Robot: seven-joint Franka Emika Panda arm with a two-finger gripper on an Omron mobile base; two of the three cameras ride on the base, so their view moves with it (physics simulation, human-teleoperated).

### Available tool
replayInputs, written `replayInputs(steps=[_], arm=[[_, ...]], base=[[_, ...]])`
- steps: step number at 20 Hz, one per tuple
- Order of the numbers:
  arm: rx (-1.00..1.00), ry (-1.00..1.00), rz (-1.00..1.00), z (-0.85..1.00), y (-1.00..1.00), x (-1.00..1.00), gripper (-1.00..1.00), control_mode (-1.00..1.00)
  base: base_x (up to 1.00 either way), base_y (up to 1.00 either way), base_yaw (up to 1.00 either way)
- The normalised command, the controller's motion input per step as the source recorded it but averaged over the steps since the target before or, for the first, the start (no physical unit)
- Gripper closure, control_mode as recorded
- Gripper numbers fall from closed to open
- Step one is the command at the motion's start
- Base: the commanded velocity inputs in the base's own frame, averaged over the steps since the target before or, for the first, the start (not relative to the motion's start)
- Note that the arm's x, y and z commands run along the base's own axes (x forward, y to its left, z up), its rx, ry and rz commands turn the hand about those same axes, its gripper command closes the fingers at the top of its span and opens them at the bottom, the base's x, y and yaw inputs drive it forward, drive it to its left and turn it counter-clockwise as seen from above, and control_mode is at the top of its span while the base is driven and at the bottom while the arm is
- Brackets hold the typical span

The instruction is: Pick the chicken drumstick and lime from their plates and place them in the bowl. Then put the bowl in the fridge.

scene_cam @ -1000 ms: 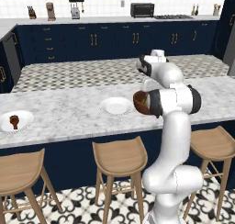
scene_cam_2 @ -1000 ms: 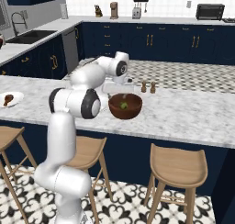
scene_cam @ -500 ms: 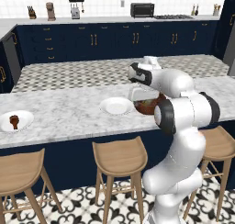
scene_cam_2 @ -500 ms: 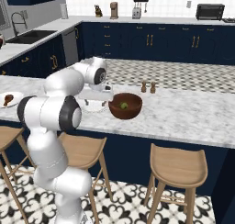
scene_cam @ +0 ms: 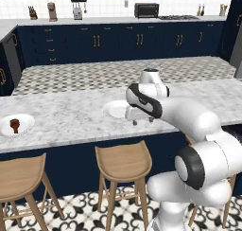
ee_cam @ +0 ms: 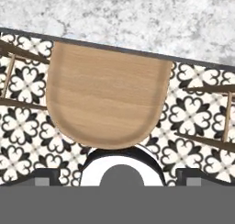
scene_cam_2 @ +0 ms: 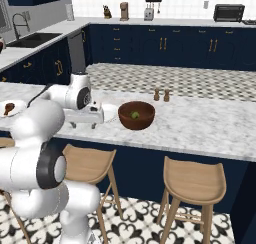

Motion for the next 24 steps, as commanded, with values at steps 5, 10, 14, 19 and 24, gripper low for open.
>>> replayInputs(steps=[5, 10, 14, 19, 24], arm=[[-0.05, 0.01, 0.01, 0.05, 0.16, -0.28, -1.0, -1.0], [0.0, 0.0, 0.0, -0.03, 0.03, -0.04, -1.0, 1.0], [0.0, 0.0, 0.0, 0.0, 0.0, 0.0, -1.0, 1.0], [0.0, 0.0, 0.0, 0.0, 0.0, 0.0, -1.0, 1.0], [0.0, 0.0, 0.0, 0.0, 0.0, 0.0, -1.0, 1.0]], base=[[0.0, 0.0, 0.0], [-0.01, 0.32, 0.0], [0.07, 1.0, 0.0], [0.29, 0.53, -0.05], [0.66, -0.01, -0.05]])
